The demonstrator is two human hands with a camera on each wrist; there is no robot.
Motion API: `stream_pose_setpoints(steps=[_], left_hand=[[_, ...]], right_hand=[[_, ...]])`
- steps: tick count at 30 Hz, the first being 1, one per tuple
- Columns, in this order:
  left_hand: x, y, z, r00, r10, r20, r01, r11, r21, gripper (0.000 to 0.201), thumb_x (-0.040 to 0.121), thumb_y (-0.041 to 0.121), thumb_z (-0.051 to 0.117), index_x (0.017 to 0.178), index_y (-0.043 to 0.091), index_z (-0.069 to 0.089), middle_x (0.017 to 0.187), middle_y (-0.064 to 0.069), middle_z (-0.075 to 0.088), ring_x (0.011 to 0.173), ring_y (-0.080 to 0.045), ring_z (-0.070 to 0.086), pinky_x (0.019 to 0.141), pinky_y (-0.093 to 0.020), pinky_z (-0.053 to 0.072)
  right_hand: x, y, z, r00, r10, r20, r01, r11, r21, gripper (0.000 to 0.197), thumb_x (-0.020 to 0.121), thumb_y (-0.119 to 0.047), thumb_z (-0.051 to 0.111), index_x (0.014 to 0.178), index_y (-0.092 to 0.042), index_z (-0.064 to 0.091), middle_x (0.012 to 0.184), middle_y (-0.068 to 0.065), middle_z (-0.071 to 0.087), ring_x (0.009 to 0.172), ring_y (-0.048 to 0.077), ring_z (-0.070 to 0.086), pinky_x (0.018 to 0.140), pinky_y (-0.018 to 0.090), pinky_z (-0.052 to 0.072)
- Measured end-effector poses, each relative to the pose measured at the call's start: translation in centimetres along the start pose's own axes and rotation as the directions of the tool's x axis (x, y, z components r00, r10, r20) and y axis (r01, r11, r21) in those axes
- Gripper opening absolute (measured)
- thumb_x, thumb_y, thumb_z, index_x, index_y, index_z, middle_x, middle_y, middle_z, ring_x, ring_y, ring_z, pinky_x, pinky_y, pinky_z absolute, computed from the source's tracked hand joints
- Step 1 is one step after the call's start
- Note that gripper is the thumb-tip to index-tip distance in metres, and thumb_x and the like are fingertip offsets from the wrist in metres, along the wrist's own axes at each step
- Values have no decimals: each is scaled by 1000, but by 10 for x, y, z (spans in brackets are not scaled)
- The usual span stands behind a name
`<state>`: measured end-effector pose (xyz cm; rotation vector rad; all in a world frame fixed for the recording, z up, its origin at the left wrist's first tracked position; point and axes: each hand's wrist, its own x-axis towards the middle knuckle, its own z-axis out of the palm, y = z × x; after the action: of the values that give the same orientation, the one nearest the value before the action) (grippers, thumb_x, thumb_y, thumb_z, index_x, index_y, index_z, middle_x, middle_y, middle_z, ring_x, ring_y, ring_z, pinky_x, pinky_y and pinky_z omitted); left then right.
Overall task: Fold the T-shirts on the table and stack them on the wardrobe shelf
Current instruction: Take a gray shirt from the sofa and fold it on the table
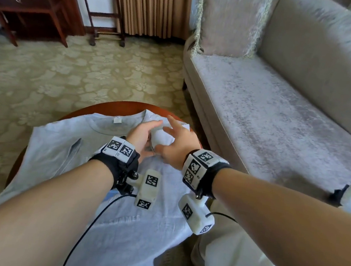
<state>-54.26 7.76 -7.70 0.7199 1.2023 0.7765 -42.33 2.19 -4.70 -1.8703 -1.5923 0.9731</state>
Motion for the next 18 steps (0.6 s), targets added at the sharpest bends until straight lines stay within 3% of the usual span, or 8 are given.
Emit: stream_pose_setpoints(steps=[1, 3, 6, 9, 12, 14, 17, 18], left_hand=[[1, 0, -3, 999, 15, -50, -14, 1000, 12, 43, 71, 38, 75, 106, 13, 71, 105, -11, 70, 89, -28, 68, 72, -37, 58], [2, -1, -5, 994, 37, -102, -35, 999, 15, 21, 84, 17, 69, 102, 6, 66, 98, -10, 68, 82, -24, 67, 64, -34, 57], [6, -4, -9, 989, 30, -147, -23, 998, 53, 21, 87, -5, 61, 108, 1, 60, 101, -16, 63, 79, -22, 61, 65, -29, 53], [10, -7, -20, 976, 59, -211, -33, 991, 127, 16, 81, -4, 67, 97, -1, 66, 104, -18, 69, 92, -28, 67, 76, -34, 57], [8, -5, -37, 960, 83, -269, -34, 982, 184, 13, 76, 8, 74, 83, 11, 64, 100, -12, 69, 94, -27, 66, 87, -45, 57], [7, 0, -55, 944, 111, -312, -47, 978, 203, 15, 76, 11, 74, 81, 16, 61, 100, -8, 67, 91, -23, 65, 86, -44, 57], [3, 10, -91, 904, 154, -399, -59, 969, 242, 13, 82, 8, 70, 78, 17, 60, 97, -6, 66, 90, -21, 63, 76, -37, 57], [2, 15, -106, 892, 155, -424, -47, 966, 253, 14, 84, 7, 67, 77, 17, 61, 98, -7, 65, 90, -21, 63, 79, -39, 57]], right_hand=[[-1, -2, 2, 1000, 4, 6, -5, 997, 71, 82, 80, -25, 65, 150, -36, 24, 137, -16, 52, 93, 10, 65, 70, 26, 58], [1, -6, 2, 995, 33, -98, -19, 990, 141, 68, 80, -21, 60, 144, -31, 40, 122, -7, 65, 84, 13, 69, 71, 29, 60], [9, -3, -7, 959, 160, -235, -171, 985, -26, 45, 82, -22, 52, 126, -27, 55, 101, 1, 62, 74, 17, 64, 64, 26, 55], [14, 11, -9, 959, 268, -87, -282, 897, -342, 28, 90, -20, 50, 115, -15, 59, 105, 6, 60, 94, 24, 62, 77, 31, 52], [26, 34, 7, 948, 296, 116, -203, 845, -495, 35, 87, -29, 52, 115, -11, 62, 119, 11, 62, 108, 28, 59, 73, 32, 43], [36, 40, 9, 955, 283, 87, -211, 858, -468, 39, 84, -31, 56, 117, -11, 63, 120, 11, 62, 109, 29, 59, 75, 33, 45], [44, 32, 0, 939, 338, -67, -344, 909, -234, 44, 83, -26, 63, 124, -9, 60, 120, 11, 62, 112, 30, 60, 89, 36, 52], [50, 30, -3, 930, 349, -116, -366, 908, -202, 42, 84, -25, 63, 123, -8, 61, 121, 12, 62, 113, 31, 59, 89, 36, 50]])
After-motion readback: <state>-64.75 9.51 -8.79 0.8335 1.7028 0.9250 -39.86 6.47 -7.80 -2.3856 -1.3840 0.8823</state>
